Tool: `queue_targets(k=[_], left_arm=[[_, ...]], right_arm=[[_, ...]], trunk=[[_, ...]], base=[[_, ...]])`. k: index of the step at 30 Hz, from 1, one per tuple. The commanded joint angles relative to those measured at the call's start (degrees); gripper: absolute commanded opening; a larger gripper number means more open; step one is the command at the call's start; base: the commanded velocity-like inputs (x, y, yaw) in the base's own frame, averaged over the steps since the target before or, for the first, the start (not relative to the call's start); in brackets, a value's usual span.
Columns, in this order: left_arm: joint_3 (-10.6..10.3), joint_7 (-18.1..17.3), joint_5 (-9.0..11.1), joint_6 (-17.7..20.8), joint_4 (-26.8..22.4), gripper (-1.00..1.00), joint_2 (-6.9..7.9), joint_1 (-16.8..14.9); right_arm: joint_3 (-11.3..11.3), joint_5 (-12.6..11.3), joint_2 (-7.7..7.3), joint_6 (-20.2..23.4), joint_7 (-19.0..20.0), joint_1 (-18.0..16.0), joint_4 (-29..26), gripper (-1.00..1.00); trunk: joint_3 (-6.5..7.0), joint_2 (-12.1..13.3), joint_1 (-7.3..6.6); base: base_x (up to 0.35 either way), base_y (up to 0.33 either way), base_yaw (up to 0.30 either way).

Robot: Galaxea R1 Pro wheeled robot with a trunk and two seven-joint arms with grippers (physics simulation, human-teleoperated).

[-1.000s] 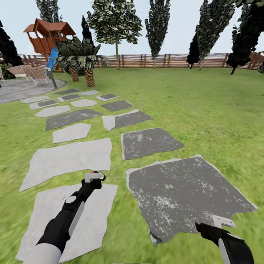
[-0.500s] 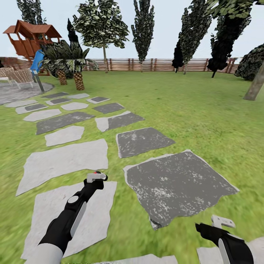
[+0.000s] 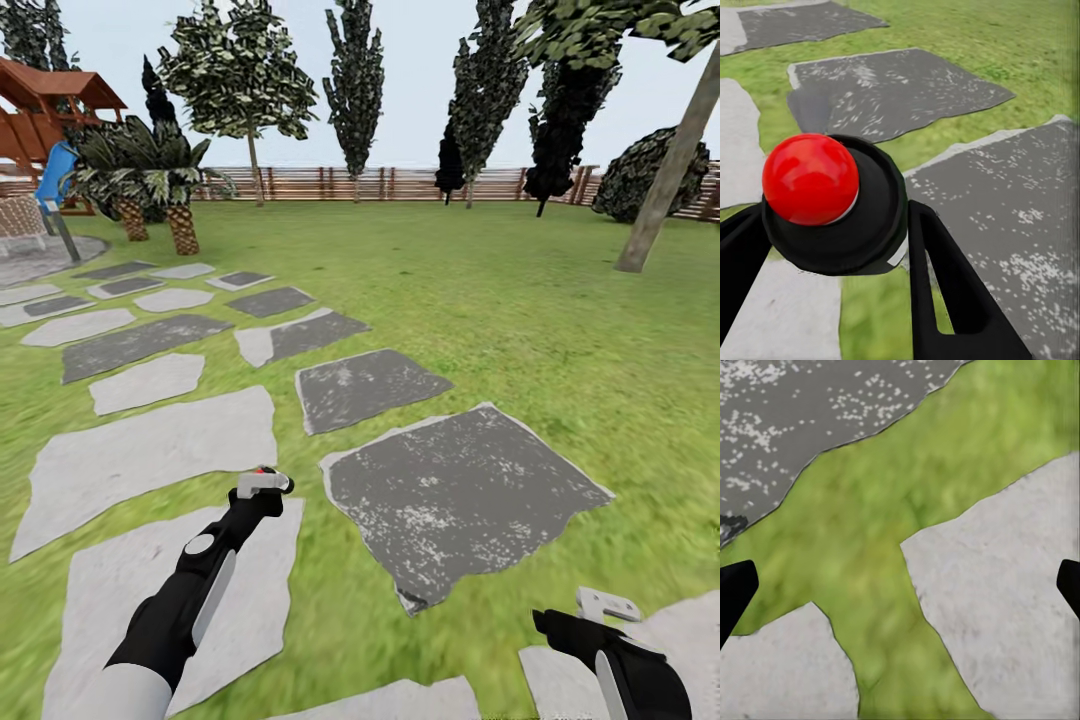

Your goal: Pick up the pesticide atomizer in the garden and spray insectifuge to fully cover both potted plants in the garden.

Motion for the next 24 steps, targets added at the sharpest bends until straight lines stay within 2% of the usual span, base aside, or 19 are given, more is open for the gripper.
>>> queue_targets(k=[1,5,11,21,24], left_arm=[[0.1,-0.2,0.5,0.4,-0.1,-1.0,-0.01,0.0],[0.1,-0.2,0.5,0.4,-0.1,-1.0,-0.02,0.0],[0.0,-0.2,0.5,0.5,-0.1,-1.0,-0.02,0.0],[-0.1,-0.2,0.5,0.5,-0.1,-1.0,-0.02,0.0],[-0.1,-0.2,0.5,0.5,-0.1,-1.0,-0.02,0.0]], right_arm=[[0.0,0.1,0.0,0.3,0.0,0.0,0.0,1.0],[0.0,0.1,0.0,0.3,0.0,0.0,0.0,1.0],[0.0,0.1,-0.01,0.3,0.0,0.0,0.0,1.0],[0.0,0.1,-0.01,0.3,0.0,0.0,-0.1,1.0],[0.0,0.1,-0.01,0.3,0.0,0.0,-0.1,1.0]], trunk=[[0.02,0.0,-0.01],[0.28,0.0,-0.01],[1.99,0.1,-0.17],[4.27,0.2,-0.42],[4.94,0.2,-0.5]], base=[[-0.001,0.001,-0.188],[0.0,0.0,-0.188],[0.0,0.0,-0.174],[0.0,0.0,-0.024],[0.0,0.0,-0.166]])
